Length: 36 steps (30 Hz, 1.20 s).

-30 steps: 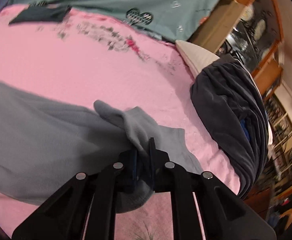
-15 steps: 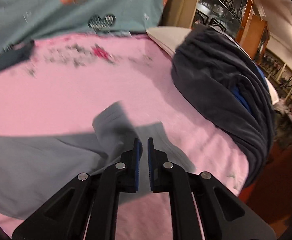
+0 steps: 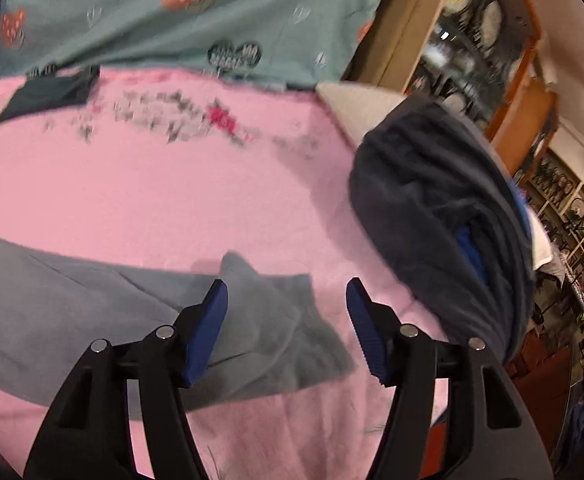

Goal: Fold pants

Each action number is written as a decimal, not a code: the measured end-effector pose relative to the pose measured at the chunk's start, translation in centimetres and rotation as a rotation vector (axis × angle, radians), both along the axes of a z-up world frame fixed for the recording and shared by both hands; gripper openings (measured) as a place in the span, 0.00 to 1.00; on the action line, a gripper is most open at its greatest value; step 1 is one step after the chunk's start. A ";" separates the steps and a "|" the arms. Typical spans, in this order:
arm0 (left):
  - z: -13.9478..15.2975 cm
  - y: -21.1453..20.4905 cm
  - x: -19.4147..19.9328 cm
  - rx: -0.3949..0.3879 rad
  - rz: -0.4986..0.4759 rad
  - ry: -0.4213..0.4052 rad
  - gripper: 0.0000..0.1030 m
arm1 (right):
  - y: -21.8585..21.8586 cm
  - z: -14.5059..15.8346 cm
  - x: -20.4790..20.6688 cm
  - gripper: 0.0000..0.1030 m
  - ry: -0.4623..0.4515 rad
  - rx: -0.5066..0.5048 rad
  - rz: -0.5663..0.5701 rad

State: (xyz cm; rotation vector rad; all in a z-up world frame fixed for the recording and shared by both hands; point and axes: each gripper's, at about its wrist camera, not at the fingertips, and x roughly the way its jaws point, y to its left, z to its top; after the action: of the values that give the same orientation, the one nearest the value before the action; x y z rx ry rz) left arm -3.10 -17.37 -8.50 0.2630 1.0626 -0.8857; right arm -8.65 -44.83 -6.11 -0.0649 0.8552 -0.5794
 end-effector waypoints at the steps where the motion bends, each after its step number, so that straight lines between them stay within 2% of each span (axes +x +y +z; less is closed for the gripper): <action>1: 0.1 0.1 0.1 -0.003 0.011 -0.007 0.71 | -0.3 -0.7 0.6 0.60 0.016 0.049 0.006; 3: 0.2 0.3 0.2 0.000 0.029 -0.020 0.71 | -0.7 -2.0 1.6 0.60 0.040 0.096 0.005; 9: 0.0 -0.4 0.4 0.025 0.027 -0.026 0.71 | -1.3 -3.5 3.4 0.60 0.070 0.027 0.005; 11: 0.0 -0.6 0.5 0.022 0.019 -0.027 0.71 | -1.7 -3.8 3.7 0.60 0.085 0.037 0.006; 13: -0.1 -0.6 0.6 0.019 0.021 -0.024 0.71 | -2.4 -4.5 3.9 0.47 0.123 0.077 -0.013; 15: -0.2 -0.6 0.8 0.018 0.022 -0.020 0.71 | -2.6 -4.2 3.4 0.10 0.122 0.127 -0.032; 16: -0.2 -0.6 0.8 0.016 0.022 -0.022 0.71 | -2.5 -3.6 3.0 0.10 0.104 0.115 -0.045; 20: -0.2 -0.4 0.8 0.004 0.026 -0.025 0.71 | -1.5 -0.2 0.1 0.10 -0.093 -0.026 -0.081; 21: -0.2 -0.4 0.8 0.003 0.027 -0.025 0.71 | -1.4 -0.1 -0.1 0.11 -0.102 -0.044 -0.091; 23: -0.4 -0.6 0.9 0.007 0.031 -0.028 0.71 | -2.0 -1.1 0.8 0.15 -0.025 -0.041 -0.113; 24: -0.4 -0.7 0.9 0.008 0.033 -0.030 0.71 | -2.5 -2.6 1.9 0.23 0.066 -0.027 -0.121; 25: -0.4 -0.7 0.9 0.009 0.034 -0.031 0.71 | -2.9 -4.0 2.7 0.25 0.141 -0.010 -0.123; 26: -0.4 -0.7 0.8 0.009 0.035 -0.031 0.71 | -3.2 -4.9 3.1 0.34 0.179 -0.008 -0.131; 27: -0.4 -0.6 0.8 0.010 0.036 -0.031 0.71 | -3.2 -5.1 3.1 0.41 0.190 -0.019 -0.140; 29: -0.3 -0.5 0.8 0.009 0.037 -0.032 0.72 | -2.9 -3.6 2.5 0.52 0.142 -0.055 -0.137; 33: -0.3 -0.5 0.8 0.012 0.037 -0.032 0.72 | -2.6 0.4 0.5 0.53 0.072 -0.098 -0.113; 36: -0.1 -0.6 0.6 0.003 0.027 -0.032 0.72 | -2.4 1.8 -1.1 0.53 0.070 -0.076 -0.107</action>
State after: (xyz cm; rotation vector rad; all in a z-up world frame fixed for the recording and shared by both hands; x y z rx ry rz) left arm -2.53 -18.01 -8.62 0.2638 1.0352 -0.8532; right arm -9.78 -47.23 -4.35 -0.1093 0.9084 -0.7134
